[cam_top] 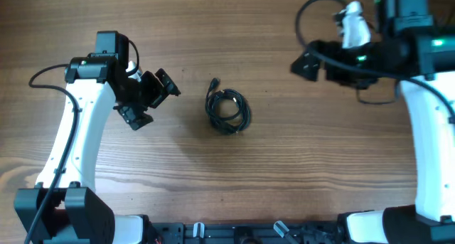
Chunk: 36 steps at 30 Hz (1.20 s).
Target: Untangle cables
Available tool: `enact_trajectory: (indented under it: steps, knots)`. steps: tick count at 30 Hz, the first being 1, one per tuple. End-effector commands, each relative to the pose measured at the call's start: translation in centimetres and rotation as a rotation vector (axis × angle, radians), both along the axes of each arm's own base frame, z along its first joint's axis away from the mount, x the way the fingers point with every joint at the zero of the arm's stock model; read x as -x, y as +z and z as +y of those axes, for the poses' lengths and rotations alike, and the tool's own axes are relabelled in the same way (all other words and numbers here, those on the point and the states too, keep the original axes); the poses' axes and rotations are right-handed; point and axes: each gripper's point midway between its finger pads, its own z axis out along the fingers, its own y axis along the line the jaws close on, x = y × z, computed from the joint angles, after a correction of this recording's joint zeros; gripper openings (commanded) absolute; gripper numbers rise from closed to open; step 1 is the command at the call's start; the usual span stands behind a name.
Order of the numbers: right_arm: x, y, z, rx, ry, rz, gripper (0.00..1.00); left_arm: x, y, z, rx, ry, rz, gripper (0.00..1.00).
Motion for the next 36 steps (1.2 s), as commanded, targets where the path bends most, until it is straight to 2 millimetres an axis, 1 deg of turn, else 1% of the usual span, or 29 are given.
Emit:
enact_trajectory:
  steps: [1, 3, 6, 8, 9, 11, 14, 16, 20, 23, 26, 29, 31, 35, 36]
  knots:
    - [0.1, -2.0, 3.1, -0.022, -0.002, 0.062, 1.0, 0.2, 0.0, 0.5, -0.031, -0.012, -0.003, 1.0]
    - [-0.9, -4.0, 4.5, -0.019, -0.104, 0.097, 1.0, 0.3, 0.0, 0.5, -0.031, -0.012, -0.002, 1.0]
    - [-1.3, -6.3, 6.6, -0.03, -0.058, 0.076, 1.0, 0.2, 0.0, 0.5, -0.031, -0.011, -0.007, 1.0]
    - [-1.3, -7.5, 7.2, -0.044, -0.094, 0.106, 1.0, 0.1, 0.0, 0.5, -0.031, -0.012, -0.01, 1.0]
    - [-1.2, -7.9, 7.2, -0.054, -0.14, 0.145, 1.0, -0.2, 0.0, 0.7, -0.044, -0.01, -0.021, 1.0]
    - [-1.1, -8.0, 7.2, -0.058, -0.146, 0.152, 1.0, -0.2, -0.2, 1.5, -0.09, -0.002, -0.02, 1.0]
    - [-1.8, -7.7, 7.5, -0.072, -0.14, 0.121, 1.0, -0.1, -0.3, 1.6, -0.094, -0.002, -0.014, 1.0]
    - [-1.8, -7.6, 7.8, -0.087, -0.164, 0.135, 1.0, 0.0, -0.3, 1.7, -0.102, -0.001, -0.012, 1.0]
    - [-0.4, -7.9, 8.7, -0.081, -0.137, 0.176, 1.0, 0.1, -0.3, 1.5, -0.101, -0.008, -0.008, 1.0]
    - [0.7, -8.0, 10.2, -0.078, -0.096, 0.184, 1.0, 0.1, -0.3, 1.4, -0.103, -0.016, -0.01, 1.0]
    - [1.8, -8.0, 11.6, -0.086, -0.111, 0.227, 1.0, 0.1, -0.4, 1.8, -0.128, -0.012, -0.01, 1.0]
    - [2.3, -7.8, 12.7, -0.092, -0.075, 0.211, 1.0, 0.1, -0.4, 1.8, -0.128, -0.012, -0.01, 1.0]
    - [2.2, -7.8, 12.8, -0.093, -0.073, 0.207, 1.0, 0.1, -0.4, 1.8, -0.128, -0.012, -0.01, 1.0]
    - [0.2, -7.9, 12.0, -0.043, -0.121, 0.108, 1.0, 0.1, -0.5, 1.8, -0.128, -0.012, -0.008, 1.0]
    - [-0.1, -8.0, 11.7, -0.022, -0.114, 0.084, 1.0, 0.1, -0.5, 1.8, -0.128, -0.012, -0.007, 1.0]
